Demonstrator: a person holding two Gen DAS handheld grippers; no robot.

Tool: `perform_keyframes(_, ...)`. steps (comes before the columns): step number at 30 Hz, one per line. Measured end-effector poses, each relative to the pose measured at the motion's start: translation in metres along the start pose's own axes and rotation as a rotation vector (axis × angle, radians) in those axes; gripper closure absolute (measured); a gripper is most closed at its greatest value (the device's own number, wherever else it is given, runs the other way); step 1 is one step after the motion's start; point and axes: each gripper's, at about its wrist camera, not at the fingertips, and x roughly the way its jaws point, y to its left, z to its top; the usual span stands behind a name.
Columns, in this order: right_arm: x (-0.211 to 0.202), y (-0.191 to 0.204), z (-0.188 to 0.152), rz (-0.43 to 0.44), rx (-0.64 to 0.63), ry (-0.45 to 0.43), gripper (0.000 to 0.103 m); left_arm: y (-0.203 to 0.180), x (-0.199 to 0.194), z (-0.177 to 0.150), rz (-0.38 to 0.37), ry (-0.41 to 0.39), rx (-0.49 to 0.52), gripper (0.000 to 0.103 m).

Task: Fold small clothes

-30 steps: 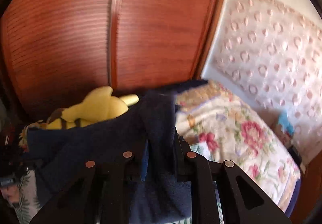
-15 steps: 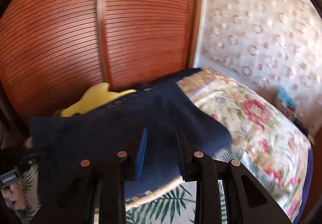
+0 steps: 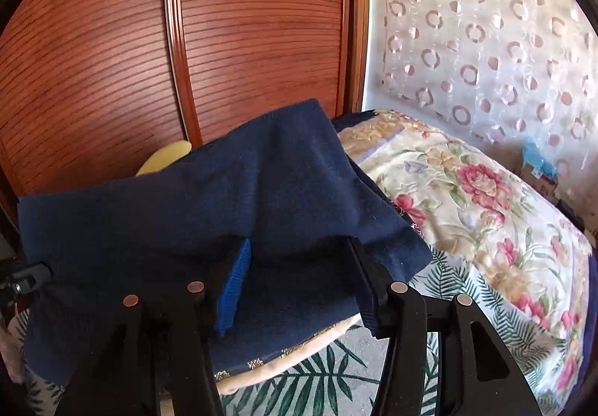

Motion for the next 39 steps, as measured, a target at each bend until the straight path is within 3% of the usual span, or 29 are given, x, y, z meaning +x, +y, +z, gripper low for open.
perform_keyframes(5,-0.018,0.013,-0.001,-0.062,0.008,-0.006,0.049,-0.008,-0.017,0.003,0.044,-0.043,0.077,0.083)
perform_keyframes(9,-0.051,0.029,-0.010,-0.056,0.037,-0.041,0.049,-0.015,-0.036,0.007,0.081,-0.080,0.150,0.080)
perform_keyframes(13,-0.089,0.045,-0.025,-0.046,0.054,-0.085,0.049,-0.024,-0.053,0.009,0.094,-0.113,0.212,0.058)
perform_keyframes(16,-0.117,0.056,-0.040,-0.039,0.075,-0.101,0.049,-0.034,-0.066,0.007,0.073,-0.121,0.276,0.049)
perform_keyframes(17,-0.123,0.059,-0.047,-0.043,0.081,-0.105,0.049,-0.037,-0.068,0.006,0.068,-0.123,0.290,0.036)
perform_keyframes(19,-0.140,0.065,-0.057,-0.050,0.090,-0.114,0.049,-0.045,-0.076,0.003,0.045,-0.135,0.319,0.022)
perform_keyframes(25,-0.192,0.080,-0.093,-0.103,0.129,-0.130,0.049,-0.063,-0.090,-0.006,0.018,-0.143,0.381,0.009)
perform_keyframes(32,-0.253,0.096,-0.135,-0.188,0.191,-0.140,0.046,-0.084,-0.098,-0.021,-0.036,-0.109,0.423,0.009)
perform_keyframes(37,-0.295,0.113,-0.165,-0.231,0.246,-0.143,0.031,-0.103,-0.103,-0.035,-0.078,-0.085,0.454,0.009)
perform_keyframes(39,-0.308,0.123,-0.170,-0.251,0.257,-0.139,0.029,-0.112,-0.105,-0.042,-0.093,-0.071,0.467,0.009)
